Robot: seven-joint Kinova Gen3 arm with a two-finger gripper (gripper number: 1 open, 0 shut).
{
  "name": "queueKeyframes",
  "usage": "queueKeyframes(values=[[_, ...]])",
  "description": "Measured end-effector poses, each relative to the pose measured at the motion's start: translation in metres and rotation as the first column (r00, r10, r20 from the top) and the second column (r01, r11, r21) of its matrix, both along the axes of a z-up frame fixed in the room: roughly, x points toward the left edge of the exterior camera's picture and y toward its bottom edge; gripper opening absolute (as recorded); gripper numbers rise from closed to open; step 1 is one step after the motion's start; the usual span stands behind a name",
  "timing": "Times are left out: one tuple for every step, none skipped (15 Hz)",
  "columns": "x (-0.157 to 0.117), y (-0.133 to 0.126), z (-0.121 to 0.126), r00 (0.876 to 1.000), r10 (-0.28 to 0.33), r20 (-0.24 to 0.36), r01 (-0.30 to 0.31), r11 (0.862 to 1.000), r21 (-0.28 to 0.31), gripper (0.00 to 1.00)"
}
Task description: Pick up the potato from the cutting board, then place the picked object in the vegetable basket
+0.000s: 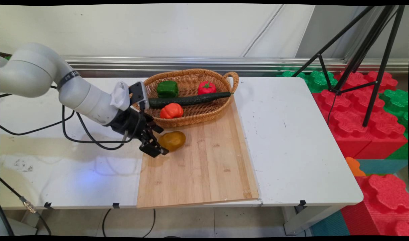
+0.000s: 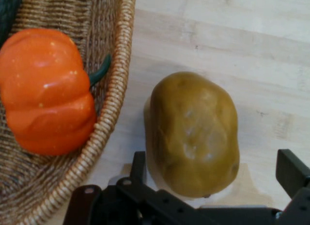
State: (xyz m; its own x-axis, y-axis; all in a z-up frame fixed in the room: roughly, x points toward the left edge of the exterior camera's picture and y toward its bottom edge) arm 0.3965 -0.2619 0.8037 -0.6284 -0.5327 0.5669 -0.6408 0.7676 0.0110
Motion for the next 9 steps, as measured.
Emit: queueKeyframes(values=[[-0.001,0.0,-0.001,1.0,0.0,0.002,0.0,1.0,-0.002,1.0],[-0.003,-0.001,-0.004,1.0,0.0,0.005,0.0,1.0,-0.007,1.0],[-0.004,-0.001,-0.005,1.0,0.0,0.006,0.0,1.0,-0.011,1.0],[-0.005,-0.002,-0.007,1.0,-0.001,0.007,0.001,1.0,-0.016,1.0],[-0.006,-0.002,-0.008,1.0,-0.002,0.009,0.002,1.0,-0.019,0.0],[-0.007,-0.002,-0.009,1.0,-0.003,0.01,0.003,1.0,-0.022,0.0],[-0.007,-0.003,-0.01,1.0,-0.004,0.011,0.004,1.0,-0.026,0.0],[-0.008,-0.003,-0.011,1.0,-0.005,0.012,0.005,1.0,-0.028,0.0],[-0.008,-0.003,-0.012,1.0,-0.006,0.014,0.007,0.999,-0.031,0.0]])
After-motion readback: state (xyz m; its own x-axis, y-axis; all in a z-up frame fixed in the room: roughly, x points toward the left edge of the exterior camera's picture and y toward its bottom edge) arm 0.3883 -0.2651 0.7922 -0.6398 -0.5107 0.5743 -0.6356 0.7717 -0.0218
